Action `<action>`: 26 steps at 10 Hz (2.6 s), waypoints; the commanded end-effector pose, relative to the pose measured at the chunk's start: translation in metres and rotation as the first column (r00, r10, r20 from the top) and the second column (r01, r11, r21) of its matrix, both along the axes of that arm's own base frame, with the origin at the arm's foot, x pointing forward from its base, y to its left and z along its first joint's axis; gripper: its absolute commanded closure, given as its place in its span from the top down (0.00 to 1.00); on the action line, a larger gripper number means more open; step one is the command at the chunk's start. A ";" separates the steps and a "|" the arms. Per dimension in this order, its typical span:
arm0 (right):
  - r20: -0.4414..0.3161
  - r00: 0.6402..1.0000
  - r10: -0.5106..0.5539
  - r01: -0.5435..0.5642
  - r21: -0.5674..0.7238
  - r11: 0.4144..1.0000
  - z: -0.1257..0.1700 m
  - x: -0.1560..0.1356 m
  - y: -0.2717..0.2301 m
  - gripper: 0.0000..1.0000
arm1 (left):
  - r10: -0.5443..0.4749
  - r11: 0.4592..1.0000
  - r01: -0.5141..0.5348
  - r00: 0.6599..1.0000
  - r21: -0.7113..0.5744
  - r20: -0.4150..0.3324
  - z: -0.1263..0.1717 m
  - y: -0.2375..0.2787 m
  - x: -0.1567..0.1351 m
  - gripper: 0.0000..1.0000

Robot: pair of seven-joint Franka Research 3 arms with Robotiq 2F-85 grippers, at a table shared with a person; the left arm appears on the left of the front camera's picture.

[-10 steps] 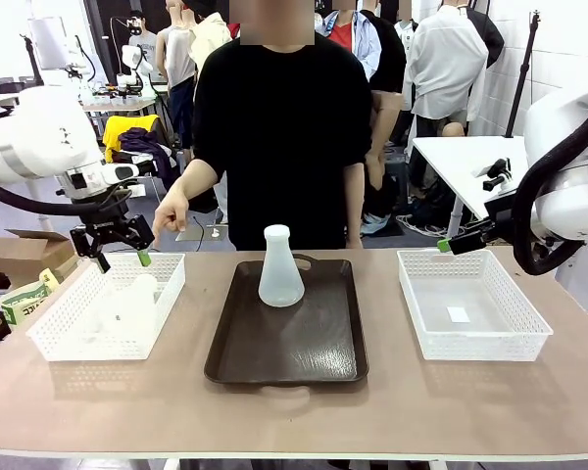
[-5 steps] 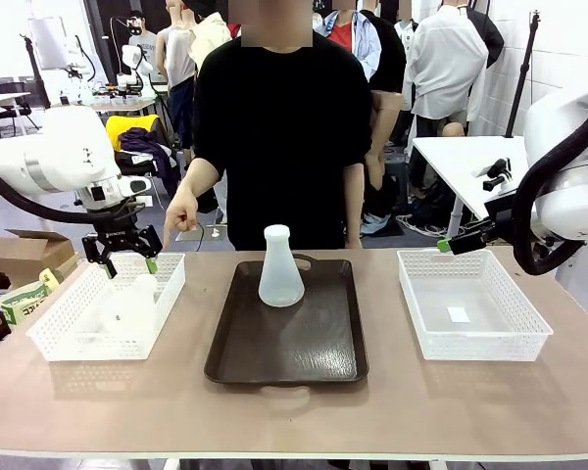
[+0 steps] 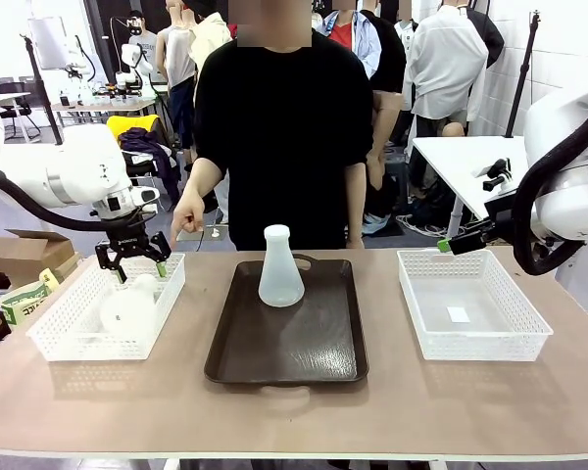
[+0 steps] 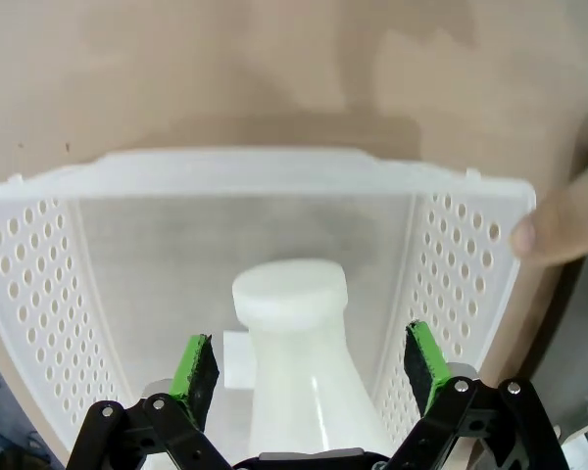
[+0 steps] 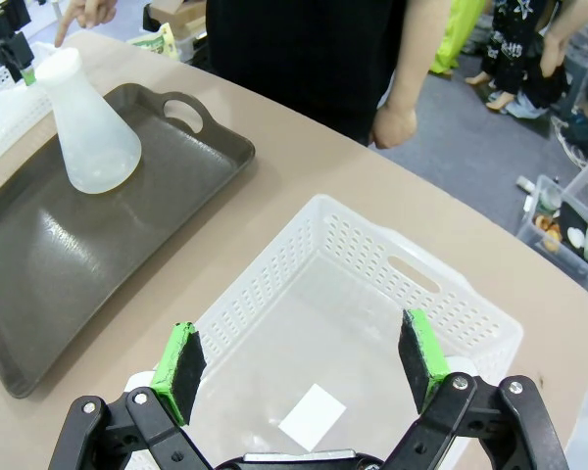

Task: Prepare the laboratory tools.
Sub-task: Pick up the Big flask that the person points to.

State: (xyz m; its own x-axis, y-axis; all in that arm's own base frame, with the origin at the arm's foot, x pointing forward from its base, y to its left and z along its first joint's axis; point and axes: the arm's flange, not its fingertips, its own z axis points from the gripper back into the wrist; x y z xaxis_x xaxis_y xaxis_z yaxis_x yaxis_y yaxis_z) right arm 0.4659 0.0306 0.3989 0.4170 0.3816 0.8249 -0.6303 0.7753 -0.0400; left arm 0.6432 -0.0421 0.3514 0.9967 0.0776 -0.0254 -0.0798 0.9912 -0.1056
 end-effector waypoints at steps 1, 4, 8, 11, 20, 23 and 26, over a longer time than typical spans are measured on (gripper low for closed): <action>-0.001 1.000 -0.002 0.002 0.000 1.000 -0.001 -0.001 -0.001 1.00 | 0.038 0.998 -0.039 0.999 0.051 0.030 -0.004 -0.004 0.016 1.00; -0.001 1.000 -0.002 0.002 0.000 1.000 -0.001 -0.001 -0.001 1.00 | 0.037 0.994 -0.041 0.998 0.098 0.043 -0.011 -0.005 0.016 1.00; -0.001 1.000 -0.002 0.002 0.000 1.000 -0.001 -0.001 -0.001 1.00 | 0.029 0.995 -0.034 0.998 0.098 0.053 -0.009 0.000 0.007 1.00; -0.001 1.000 -0.002 0.002 0.000 1.000 -0.001 -0.001 -0.001 1.00 | 0.049 0.995 -0.050 0.999 0.081 0.016 -0.019 0.001 -0.006 1.00; -0.001 1.000 -0.002 0.002 0.000 1.000 -0.001 -0.001 -0.001 1.00 | 0.042 0.996 -0.043 0.999 0.082 0.016 -0.020 -0.001 -0.013 0.33; -0.001 1.000 -0.002 0.002 0.000 1.000 -0.001 -0.001 -0.001 1.00 | 0.031 0.995 -0.033 0.999 0.094 0.022 -0.021 -0.007 -0.013 0.00; -0.001 1.000 -0.002 0.002 0.000 1.000 -0.001 -0.001 -0.001 1.00 | 0.036 0.993 -0.039 0.999 0.114 0.029 -0.019 -0.008 -0.012 0.00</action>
